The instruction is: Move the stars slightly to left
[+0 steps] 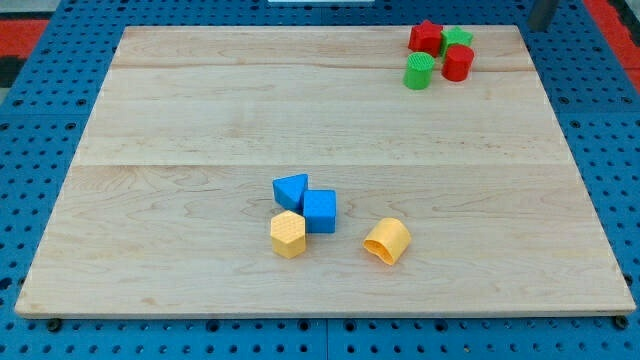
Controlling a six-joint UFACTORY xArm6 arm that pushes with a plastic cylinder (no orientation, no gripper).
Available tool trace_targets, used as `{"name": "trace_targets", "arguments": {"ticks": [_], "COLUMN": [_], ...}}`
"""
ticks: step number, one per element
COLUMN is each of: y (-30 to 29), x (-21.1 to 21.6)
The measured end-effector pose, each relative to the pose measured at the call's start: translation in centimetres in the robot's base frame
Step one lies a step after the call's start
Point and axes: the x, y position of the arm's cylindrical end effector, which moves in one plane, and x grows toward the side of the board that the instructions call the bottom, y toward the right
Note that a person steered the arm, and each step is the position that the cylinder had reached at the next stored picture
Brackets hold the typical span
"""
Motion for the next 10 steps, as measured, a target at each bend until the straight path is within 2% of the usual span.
{"name": "trace_targets", "arguments": {"ticks": [3, 5, 7, 9, 10], "y": [-0.4, -6.6, -6.9, -8.7, -13.4], "x": [-0.1, 0.3, 0.5, 4.3, 6.4]}}
